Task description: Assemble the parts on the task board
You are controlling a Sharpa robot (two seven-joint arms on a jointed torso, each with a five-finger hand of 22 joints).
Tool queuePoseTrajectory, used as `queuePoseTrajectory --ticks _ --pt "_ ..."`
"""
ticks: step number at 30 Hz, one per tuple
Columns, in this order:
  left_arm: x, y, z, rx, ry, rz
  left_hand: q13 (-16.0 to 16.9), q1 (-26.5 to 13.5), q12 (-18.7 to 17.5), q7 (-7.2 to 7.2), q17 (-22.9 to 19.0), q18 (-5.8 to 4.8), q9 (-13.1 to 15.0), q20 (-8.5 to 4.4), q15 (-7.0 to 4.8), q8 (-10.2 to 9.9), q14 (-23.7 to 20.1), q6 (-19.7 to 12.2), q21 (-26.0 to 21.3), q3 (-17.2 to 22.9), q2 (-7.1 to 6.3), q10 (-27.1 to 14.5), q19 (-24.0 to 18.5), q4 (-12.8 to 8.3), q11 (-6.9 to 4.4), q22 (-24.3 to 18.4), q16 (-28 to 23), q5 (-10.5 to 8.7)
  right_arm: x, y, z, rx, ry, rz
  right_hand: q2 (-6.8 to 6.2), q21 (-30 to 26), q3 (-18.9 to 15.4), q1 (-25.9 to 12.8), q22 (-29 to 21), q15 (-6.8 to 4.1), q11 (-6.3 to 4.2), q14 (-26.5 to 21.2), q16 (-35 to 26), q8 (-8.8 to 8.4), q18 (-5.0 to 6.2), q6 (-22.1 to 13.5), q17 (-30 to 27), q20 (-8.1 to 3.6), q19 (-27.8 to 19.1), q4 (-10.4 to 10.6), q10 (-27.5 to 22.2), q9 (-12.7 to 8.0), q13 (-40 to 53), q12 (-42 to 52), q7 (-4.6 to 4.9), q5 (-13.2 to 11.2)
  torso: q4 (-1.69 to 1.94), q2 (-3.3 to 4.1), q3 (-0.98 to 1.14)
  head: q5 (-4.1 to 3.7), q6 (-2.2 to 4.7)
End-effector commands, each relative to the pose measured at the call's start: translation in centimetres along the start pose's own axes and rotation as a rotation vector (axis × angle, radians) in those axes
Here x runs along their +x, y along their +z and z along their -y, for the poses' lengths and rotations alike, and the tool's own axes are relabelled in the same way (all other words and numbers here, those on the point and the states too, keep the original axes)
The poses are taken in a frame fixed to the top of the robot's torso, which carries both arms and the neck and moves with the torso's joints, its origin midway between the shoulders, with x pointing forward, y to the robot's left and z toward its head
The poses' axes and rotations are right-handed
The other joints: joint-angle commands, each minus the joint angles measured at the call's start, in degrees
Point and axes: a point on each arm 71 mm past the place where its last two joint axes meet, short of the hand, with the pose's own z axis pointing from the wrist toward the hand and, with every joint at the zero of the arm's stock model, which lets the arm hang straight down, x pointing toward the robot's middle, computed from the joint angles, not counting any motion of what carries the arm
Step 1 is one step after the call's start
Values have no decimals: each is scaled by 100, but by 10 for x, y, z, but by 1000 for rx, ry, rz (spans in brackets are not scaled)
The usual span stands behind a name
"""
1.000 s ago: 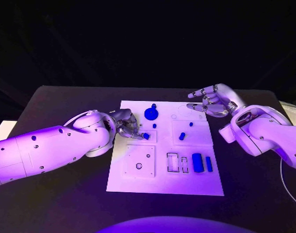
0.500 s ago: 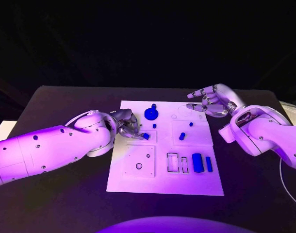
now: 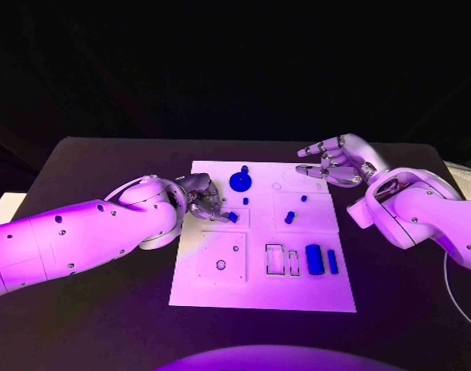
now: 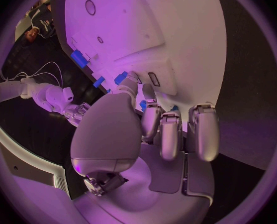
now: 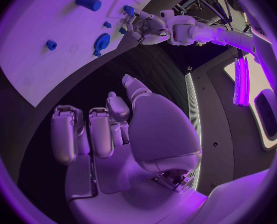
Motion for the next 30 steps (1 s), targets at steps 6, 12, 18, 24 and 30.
queuePoseTrajectory --ticks 6,12,18,24,30 --pt "0 1 1 -4 -10 6 13 12 26 -42 1508 -55 13 -56 -47 38 604 -18 42 7 67 46 264 53 -11 879 18 -10 2 0 -1 -5 0 -15 15 -27 13 23 99 -21 -24 307 -31 -16 111 48 151 -16 -3 -14 27 -5 4 33 9 19 0 -1 -2 4 2" --pt "0 2 2 -4 -16 9 23 23 36 -45 1508 -57 20 -58 -49 41 604 -17 47 2 90 53 267 70 -14 886 18 -10 2 0 -1 -5 0 -16 15 -27 13 23 99 -21 -24 307 -31 -16 111 48 151 -16 -3 -14 27 -5 4 33 9 19 0 2 2 9 -7" --pt "-1 2 3 -5 -22 13 23 23 36 -45 1508 -57 20 -58 -49 41 604 -17 47 2 90 53 267 70 -14 886 18 -10 2 0 -1 -5 0 -18 15 -27 13 23 99 -21 -24 307 -31 -16 111 48 151 -16 -3 -14 27 -5 4 33 9 19 -1 4 2 9 -8" --pt "-1 2 4 -3 -24 14 30 31 43 -49 1508 -59 28 -60 -52 47 604 -13 53 -3 114 59 273 90 -17 895 18 -10 3 0 -1 -6 1 -20 16 -28 13 20 97 -21 -24 307 -31 -16 112 49 151 -17 -4 -13 30 -5 5 37 9 19 2 1 0 13 -22" --pt "-1 3 4 -5 -26 13 31 32 44 -49 1508 -59 28 -61 -52 47 604 -13 54 -3 115 59 273 91 -17 895 18 -10 3 0 -2 -7 1 -21 16 -28 13 20 97 -21 -24 307 -31 -16 112 49 151 -17 -4 -13 30 -5 5 37 9 19 0 -1 1 10 -20"
